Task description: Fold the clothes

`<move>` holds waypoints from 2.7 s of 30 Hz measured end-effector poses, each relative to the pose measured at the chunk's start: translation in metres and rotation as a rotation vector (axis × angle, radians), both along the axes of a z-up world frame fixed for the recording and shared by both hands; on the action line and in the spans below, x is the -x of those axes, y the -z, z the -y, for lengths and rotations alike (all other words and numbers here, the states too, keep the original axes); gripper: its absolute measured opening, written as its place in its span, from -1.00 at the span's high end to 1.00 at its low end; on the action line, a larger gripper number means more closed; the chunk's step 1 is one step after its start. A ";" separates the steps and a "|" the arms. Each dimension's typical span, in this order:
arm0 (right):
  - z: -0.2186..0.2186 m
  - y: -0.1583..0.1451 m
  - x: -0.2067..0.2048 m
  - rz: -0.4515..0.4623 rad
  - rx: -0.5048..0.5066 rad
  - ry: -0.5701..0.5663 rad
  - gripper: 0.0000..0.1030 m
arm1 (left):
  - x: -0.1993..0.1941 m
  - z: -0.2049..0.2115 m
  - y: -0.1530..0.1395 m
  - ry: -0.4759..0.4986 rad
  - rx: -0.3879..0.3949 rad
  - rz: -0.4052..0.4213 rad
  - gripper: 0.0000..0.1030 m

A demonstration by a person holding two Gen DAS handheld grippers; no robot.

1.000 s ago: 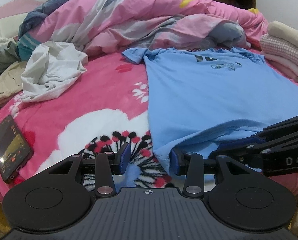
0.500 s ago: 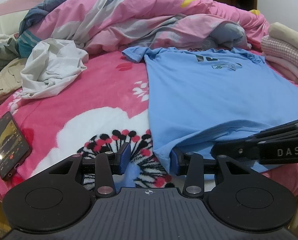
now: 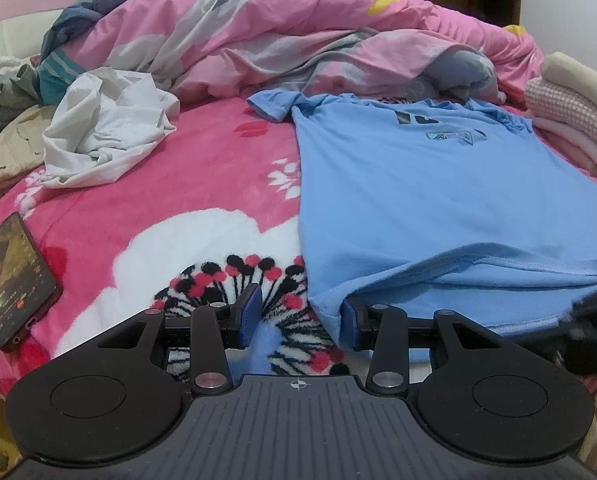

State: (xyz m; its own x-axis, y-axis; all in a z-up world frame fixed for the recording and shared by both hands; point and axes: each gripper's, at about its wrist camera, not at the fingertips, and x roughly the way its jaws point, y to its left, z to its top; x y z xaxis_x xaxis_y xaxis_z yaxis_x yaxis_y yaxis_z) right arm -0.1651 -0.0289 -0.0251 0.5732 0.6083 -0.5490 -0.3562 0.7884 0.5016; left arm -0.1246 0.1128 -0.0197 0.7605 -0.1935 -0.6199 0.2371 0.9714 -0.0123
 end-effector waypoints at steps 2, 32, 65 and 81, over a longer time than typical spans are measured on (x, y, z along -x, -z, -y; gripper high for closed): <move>-0.003 0.001 0.007 -0.008 0.005 -0.033 1.00 | 0.001 -0.001 0.000 -0.002 0.006 -0.003 0.21; -0.007 -0.022 0.034 0.038 0.257 -0.137 -0.30 | 0.004 -0.011 -0.002 -0.037 0.054 -0.013 0.23; -0.033 -0.003 0.034 0.309 0.703 -0.045 0.88 | 0.014 -0.031 -0.004 -0.065 0.100 -0.056 0.22; 0.042 -0.021 0.068 0.155 0.365 0.158 0.87 | 0.029 -0.040 -0.028 -0.087 0.094 -0.017 0.23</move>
State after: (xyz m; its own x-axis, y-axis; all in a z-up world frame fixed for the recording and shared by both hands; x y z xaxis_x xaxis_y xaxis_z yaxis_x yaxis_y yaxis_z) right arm -0.2329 -0.0711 -0.0039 0.7367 0.2879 -0.6119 -0.2656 0.9553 0.1297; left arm -0.1535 0.1525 0.0083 0.7664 -0.1846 -0.6153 0.1506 0.9828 -0.1072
